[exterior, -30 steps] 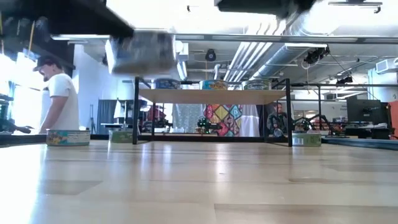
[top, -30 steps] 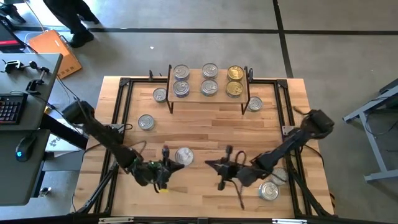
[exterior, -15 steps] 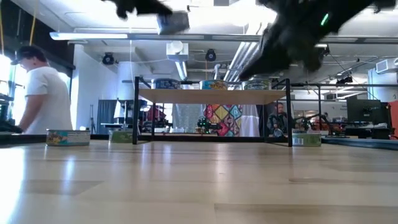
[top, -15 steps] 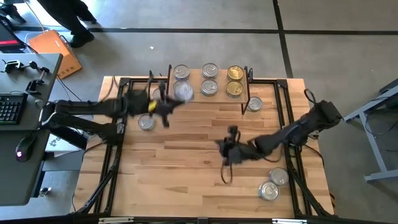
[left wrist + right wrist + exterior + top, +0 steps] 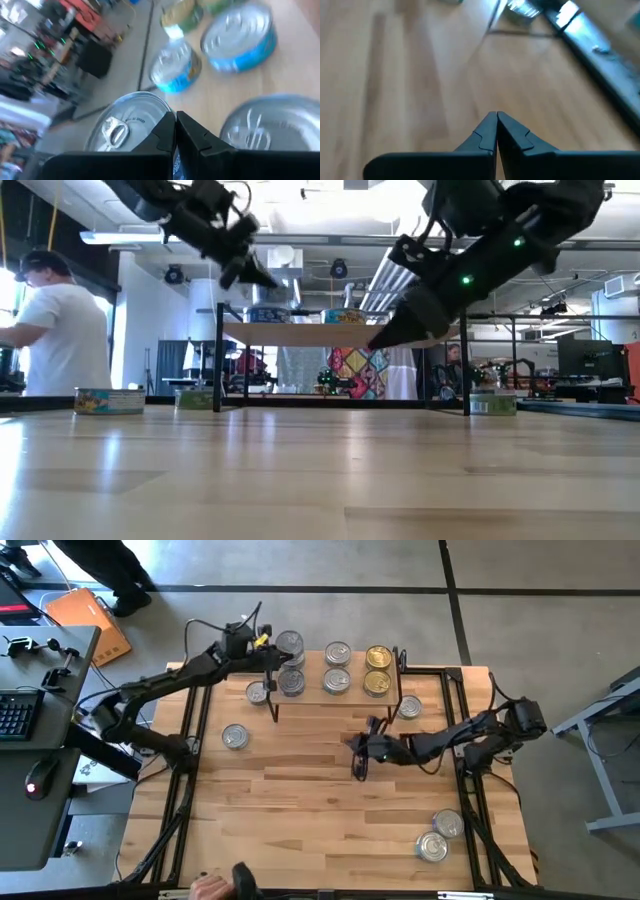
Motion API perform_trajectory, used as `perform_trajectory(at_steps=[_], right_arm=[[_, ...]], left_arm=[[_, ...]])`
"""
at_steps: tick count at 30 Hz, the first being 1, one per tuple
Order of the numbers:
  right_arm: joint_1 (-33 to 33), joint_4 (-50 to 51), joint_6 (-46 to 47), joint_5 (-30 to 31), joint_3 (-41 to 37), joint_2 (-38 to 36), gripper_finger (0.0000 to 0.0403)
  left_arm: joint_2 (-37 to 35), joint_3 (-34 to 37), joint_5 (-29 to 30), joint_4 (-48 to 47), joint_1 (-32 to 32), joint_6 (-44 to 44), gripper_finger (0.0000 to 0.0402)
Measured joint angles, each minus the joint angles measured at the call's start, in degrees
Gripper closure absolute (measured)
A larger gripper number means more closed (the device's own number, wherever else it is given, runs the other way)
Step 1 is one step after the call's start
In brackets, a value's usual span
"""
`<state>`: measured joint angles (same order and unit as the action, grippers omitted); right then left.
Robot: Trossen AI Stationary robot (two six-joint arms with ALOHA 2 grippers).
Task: Stack canned seafood by type on shelf
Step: Stack the blue tuna can on top of the other blue tuna can on the shelf
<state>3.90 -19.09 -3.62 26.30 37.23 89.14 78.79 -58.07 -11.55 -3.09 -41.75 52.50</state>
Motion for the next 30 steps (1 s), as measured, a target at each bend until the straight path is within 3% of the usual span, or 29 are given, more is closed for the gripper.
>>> perform_trajectory(at_steps=[5,13,30], right_arm=[[-2.41,-7.68,0.49,-0.04,-2.05,0.0,0.0401],[-0.6,-8.63,2.37,-0.59,-2.88,0.02,0.0401],[-2.8,-14.12,0.8,-0.63,-2.88,0.02,0.0401]], left_arm=[[1.87,-0.45,0.56,-2.53,-0.04,0.01,0.0401],[1.83,-0.54,0.9,1.87,-0.1,-2.89,0.0401],[4.81,-0.47,-9.89,-1.09,-3.79,-2.04,0.0401]])
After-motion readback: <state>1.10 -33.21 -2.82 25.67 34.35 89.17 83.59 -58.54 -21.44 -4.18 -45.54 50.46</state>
